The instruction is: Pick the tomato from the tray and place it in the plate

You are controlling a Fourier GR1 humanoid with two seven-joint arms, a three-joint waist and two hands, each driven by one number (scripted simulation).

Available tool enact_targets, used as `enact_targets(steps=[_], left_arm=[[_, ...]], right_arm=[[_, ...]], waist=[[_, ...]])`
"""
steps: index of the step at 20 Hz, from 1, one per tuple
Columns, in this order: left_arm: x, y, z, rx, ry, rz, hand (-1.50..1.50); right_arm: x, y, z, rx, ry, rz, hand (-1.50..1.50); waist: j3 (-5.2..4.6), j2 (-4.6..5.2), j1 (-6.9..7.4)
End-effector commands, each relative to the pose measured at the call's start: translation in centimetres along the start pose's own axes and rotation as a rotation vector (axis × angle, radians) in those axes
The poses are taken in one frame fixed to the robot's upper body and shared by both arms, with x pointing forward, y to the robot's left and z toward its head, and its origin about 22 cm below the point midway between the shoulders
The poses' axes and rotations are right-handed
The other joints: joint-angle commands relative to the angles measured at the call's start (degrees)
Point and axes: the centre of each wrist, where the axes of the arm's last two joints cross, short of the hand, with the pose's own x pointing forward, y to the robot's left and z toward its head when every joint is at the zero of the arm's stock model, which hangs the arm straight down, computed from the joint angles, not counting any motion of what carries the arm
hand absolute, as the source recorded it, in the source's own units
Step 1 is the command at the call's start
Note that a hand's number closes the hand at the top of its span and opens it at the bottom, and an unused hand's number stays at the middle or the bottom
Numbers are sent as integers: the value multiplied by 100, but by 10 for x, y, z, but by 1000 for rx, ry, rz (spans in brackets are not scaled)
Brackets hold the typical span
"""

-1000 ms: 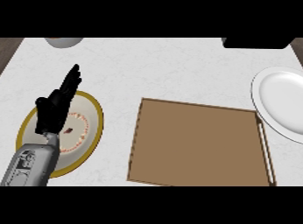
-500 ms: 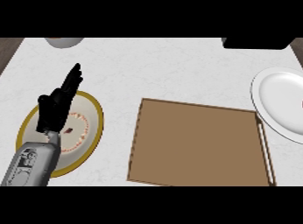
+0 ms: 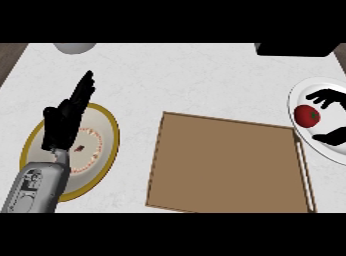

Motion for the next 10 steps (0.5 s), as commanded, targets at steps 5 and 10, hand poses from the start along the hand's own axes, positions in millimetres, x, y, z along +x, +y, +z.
enact_targets(steps=[5, 10], left_arm=[[8, 12, -4, -6, 0, 17, 0], [1, 9, -1, 15, 6, 5, 0]], right_arm=[[-2, 25, -2, -7, -61, -218, -150], [-4, -13, -2, -173, -103, -465, -150]], waist=[[9, 35, 9], [0, -9, -81]])
